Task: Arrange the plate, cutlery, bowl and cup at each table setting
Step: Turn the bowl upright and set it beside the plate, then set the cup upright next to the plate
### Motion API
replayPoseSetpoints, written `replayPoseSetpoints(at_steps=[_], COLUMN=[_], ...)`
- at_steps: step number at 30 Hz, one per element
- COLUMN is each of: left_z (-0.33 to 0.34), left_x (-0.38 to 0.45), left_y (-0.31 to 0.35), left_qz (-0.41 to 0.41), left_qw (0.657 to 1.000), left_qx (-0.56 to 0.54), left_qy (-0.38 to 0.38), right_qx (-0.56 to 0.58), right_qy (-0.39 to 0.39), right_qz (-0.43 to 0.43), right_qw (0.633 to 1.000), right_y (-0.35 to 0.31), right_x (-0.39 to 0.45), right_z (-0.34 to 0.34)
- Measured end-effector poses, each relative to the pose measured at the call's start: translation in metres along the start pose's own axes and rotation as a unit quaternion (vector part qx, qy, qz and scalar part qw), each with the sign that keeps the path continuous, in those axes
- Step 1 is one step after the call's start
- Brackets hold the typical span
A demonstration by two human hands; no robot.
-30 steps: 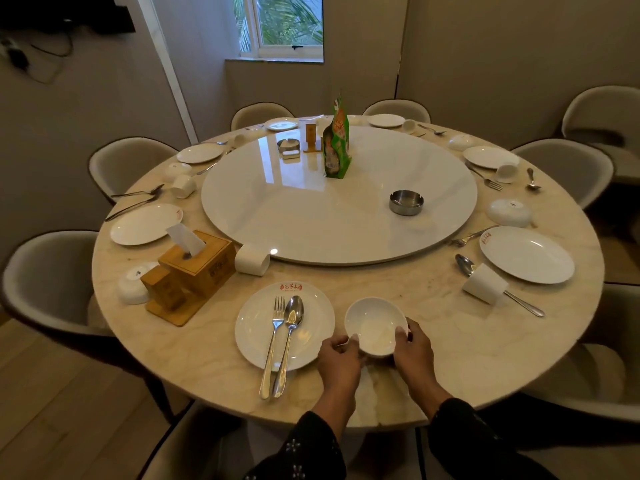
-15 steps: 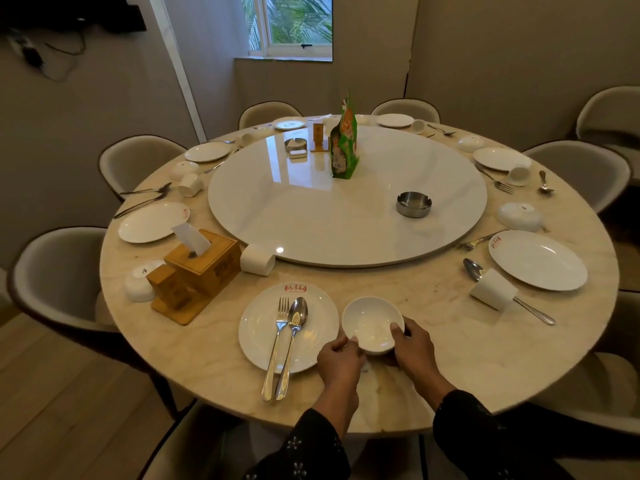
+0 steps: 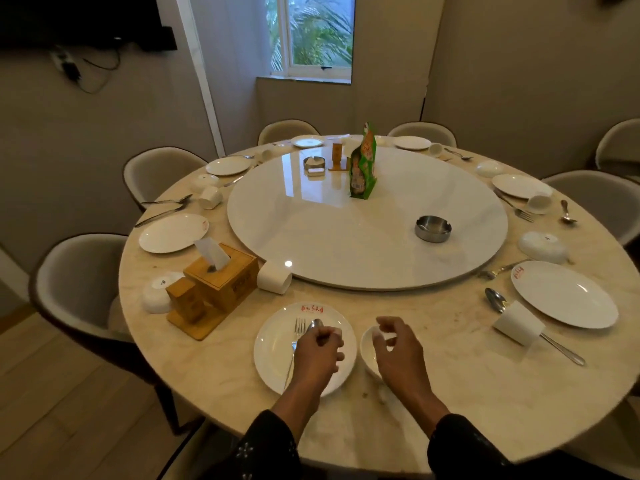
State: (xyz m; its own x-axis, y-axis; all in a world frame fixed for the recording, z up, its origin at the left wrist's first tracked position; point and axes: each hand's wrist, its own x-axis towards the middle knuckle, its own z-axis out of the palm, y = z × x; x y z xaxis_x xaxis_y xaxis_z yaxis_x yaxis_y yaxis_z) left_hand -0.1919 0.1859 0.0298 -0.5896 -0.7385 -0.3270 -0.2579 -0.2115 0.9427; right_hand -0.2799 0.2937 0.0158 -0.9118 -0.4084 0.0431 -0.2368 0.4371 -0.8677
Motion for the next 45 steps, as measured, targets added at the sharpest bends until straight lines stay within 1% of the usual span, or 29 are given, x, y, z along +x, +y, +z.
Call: replayPoseSetpoints(at_steps=[3,6,7,9,10,11,12,13,14,15,16,19,21,23,27,29,34,36,37,38,39,40,41,43,45], left_z=[-0.028,-0.056,-0.065,-0.084,-0.094,-0.103,-0.111,-0.117,-0.122,-0.124,-0.126,-0.129,-0.129,-0.128,-0.124,-0.121,-0.114,-0.115,-0.116,-0.117,-0.118,-0.119,-0.122,-0.128,-0.136], left_x=[0.017,0.037,0.045,0.062,0.071,0.081,0.092,0.102,0.112,0.122,0.133,0.17,0.192,0.211,0.238,0.244,0.248,0.248,0.248,0.247,0.246,0.244,0.24,0.232,0.22], left_y=[0.007,0.011,0.012,0.015,0.016,0.018,0.019,0.021,0.025,0.031,0.037,0.053,0.059,0.063,0.065,0.061,0.051,0.05,0.051,0.051,0.053,0.056,0.059,0.066,0.072], left_qz=[0.008,0.009,0.019,0.065,0.101,0.153,0.209,0.261,0.298,0.314,0.326,0.357,0.365,0.361,0.385,0.397,0.437,0.458,0.465,0.467,0.46,0.446,0.425,0.374,0.315], left_qw=[0.999,0.998,0.996,0.983,0.963,0.922,0.865,0.804,0.757,0.728,0.708,0.662,0.644,0.625,0.561,0.545,0.485,0.467,0.466,0.473,0.492,0.526,0.575,0.692,0.808], left_qx=[0.023,0.045,0.07,0.167,0.249,0.354,0.456,0.533,0.58,0.608,0.623,0.654,0.667,0.683,0.715,0.717,0.737,0.736,0.732,0.726,0.715,0.698,0.671,0.589,0.467], left_qy=[0.025,0.041,0.043,0.035,0.028,0.018,0.001,-0.018,-0.035,-0.053,-0.065,-0.08,-0.087,-0.114,-0.162,-0.175,-0.176,-0.173,-0.175,-0.18,-0.185,-0.191,-0.193,-0.185,-0.172], right_qx=[0.029,0.014,0.01,-0.009,-0.025,-0.044,-0.062,-0.08,-0.097,-0.11,-0.116,-0.118,-0.124,-0.129,-0.11,-0.107,-0.116,-0.119,-0.121,-0.122,-0.122,-0.12,-0.115,-0.104,-0.101], right_qy=[-0.047,-0.093,-0.104,-0.117,-0.121,-0.127,-0.135,-0.143,-0.148,-0.149,-0.145,-0.123,-0.108,-0.09,-0.06,-0.046,-0.025,-0.024,-0.025,-0.026,-0.026,-0.025,-0.024,-0.02,-0.02], right_qz=[0.008,0.018,0.03,0.057,0.071,0.083,0.094,0.104,0.111,0.114,0.114,0.12,0.125,0.131,0.149,0.149,0.145,0.144,0.143,0.144,0.144,0.146,0.148,0.152,0.15], right_qw=[0.998,0.995,0.994,0.991,0.99,0.987,0.984,0.981,0.978,0.976,0.976,0.978,0.978,0.979,0.981,0.982,0.982,0.982,0.982,0.982,0.982,0.982,0.982,0.983,0.983], right_y=[-0.018,-0.029,-0.032,-0.033,-0.033,-0.031,-0.031,-0.031,-0.03,-0.029,-0.027,-0.024,-0.024,-0.024,-0.022,-0.021,-0.022,-0.023,-0.024,-0.024,-0.025,-0.026,-0.027,-0.027,-0.027], right_x=[-0.001,0.0,0.001,0.001,0.001,0.0,-0.002,-0.005,-0.007,-0.009,-0.011,-0.016,-0.017,-0.017,-0.017,-0.019,-0.024,-0.024,-0.024,-0.023,-0.023,-0.022,-0.022,-0.022,-0.023], right_z=[0.024,0.05,0.057,0.07,0.076,0.08,0.085,0.088,0.091,0.095,0.098,0.107,0.112,0.115,0.121,0.123,0.127,0.128,0.128,0.128,0.128,0.127,0.127,0.126,0.126])
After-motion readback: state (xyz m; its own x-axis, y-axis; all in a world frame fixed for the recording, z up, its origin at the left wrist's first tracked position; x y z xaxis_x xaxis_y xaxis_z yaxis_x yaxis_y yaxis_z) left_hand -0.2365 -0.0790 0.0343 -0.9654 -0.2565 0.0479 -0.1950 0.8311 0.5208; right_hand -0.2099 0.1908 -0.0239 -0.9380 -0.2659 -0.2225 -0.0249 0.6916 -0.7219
